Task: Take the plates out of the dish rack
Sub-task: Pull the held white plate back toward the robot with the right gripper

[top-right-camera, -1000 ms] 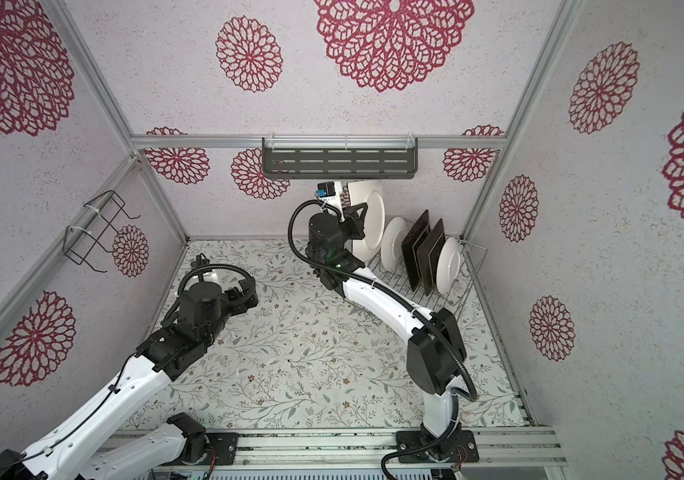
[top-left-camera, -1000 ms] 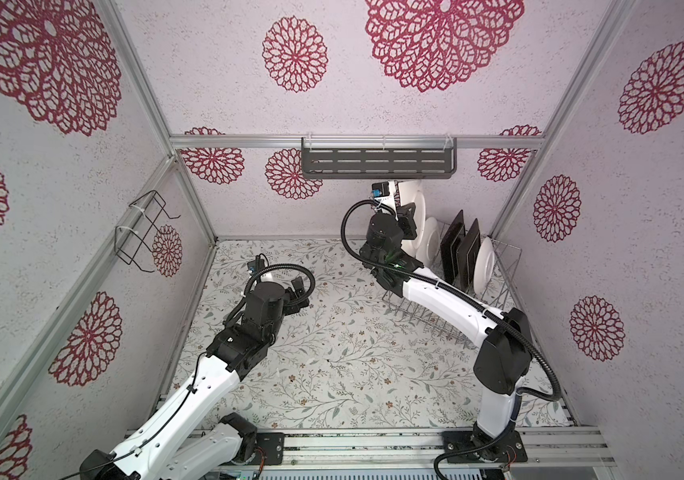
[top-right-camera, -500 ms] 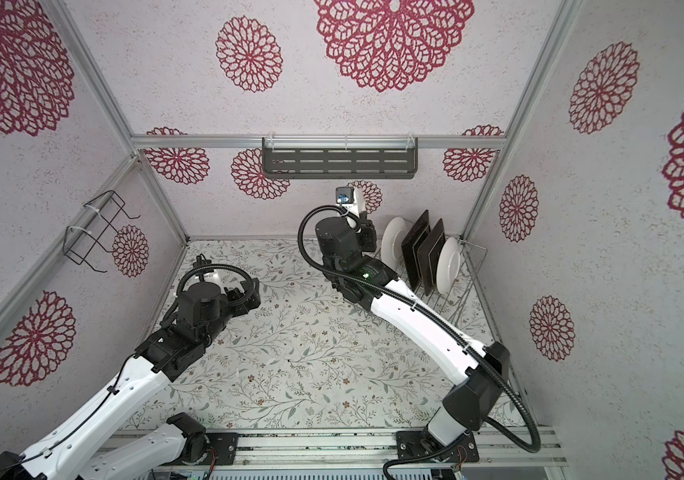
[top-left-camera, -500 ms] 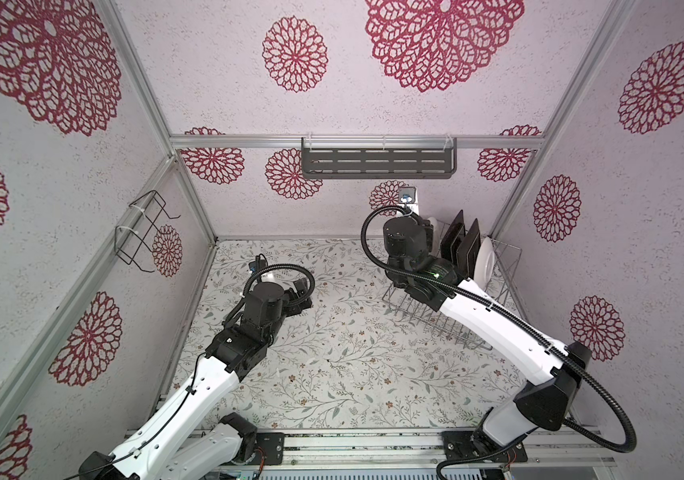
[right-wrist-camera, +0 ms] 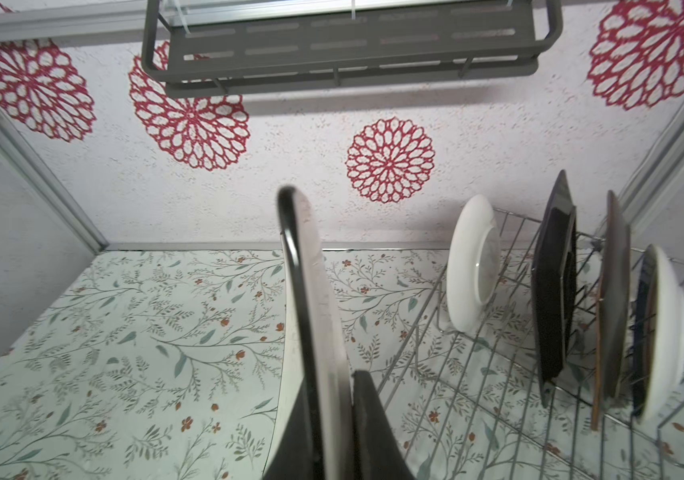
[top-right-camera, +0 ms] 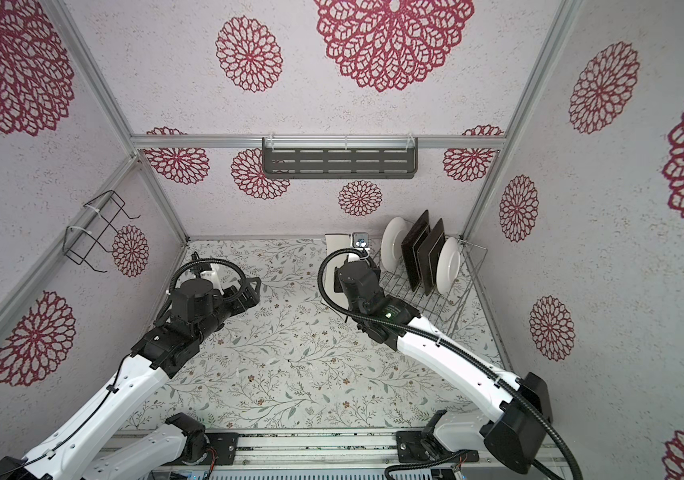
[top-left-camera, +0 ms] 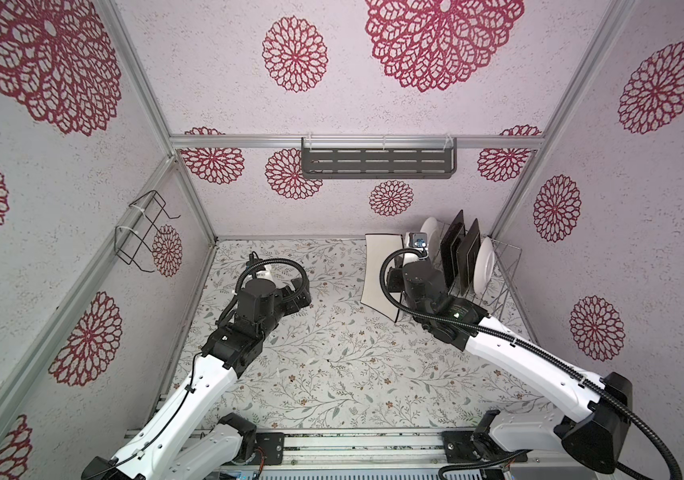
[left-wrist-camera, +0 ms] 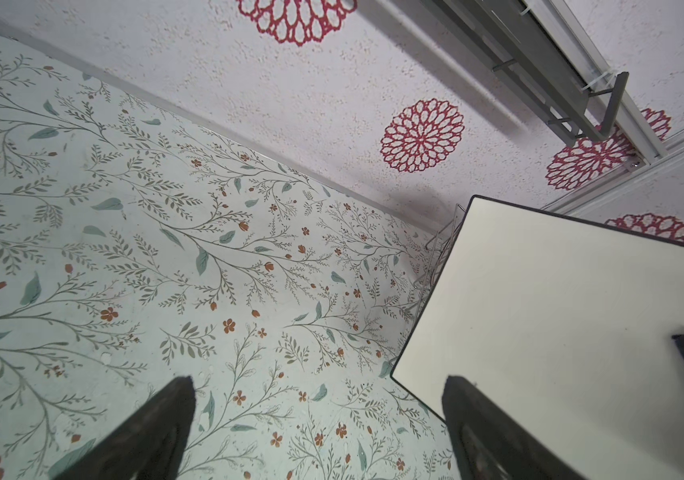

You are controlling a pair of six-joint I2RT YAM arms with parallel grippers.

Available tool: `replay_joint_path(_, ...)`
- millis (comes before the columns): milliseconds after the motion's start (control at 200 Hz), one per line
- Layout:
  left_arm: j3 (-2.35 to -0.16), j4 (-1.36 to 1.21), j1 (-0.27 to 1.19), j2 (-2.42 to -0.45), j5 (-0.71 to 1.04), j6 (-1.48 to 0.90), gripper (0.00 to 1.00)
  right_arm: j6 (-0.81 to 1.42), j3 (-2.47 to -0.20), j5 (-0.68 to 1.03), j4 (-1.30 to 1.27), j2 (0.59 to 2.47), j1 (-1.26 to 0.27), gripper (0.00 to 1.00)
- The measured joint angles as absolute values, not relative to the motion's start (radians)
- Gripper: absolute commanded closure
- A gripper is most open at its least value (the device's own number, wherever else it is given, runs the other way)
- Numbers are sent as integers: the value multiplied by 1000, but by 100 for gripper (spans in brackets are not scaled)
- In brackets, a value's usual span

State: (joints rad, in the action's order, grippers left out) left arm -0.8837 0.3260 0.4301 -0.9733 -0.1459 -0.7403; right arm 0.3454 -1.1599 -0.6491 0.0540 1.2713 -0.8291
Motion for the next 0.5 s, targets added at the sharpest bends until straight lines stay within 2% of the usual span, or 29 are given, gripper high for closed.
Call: replay_joint_path(500,-807,221,426,-963,-52,-830,3,604,-797,-630,-501,1205,-829,100)
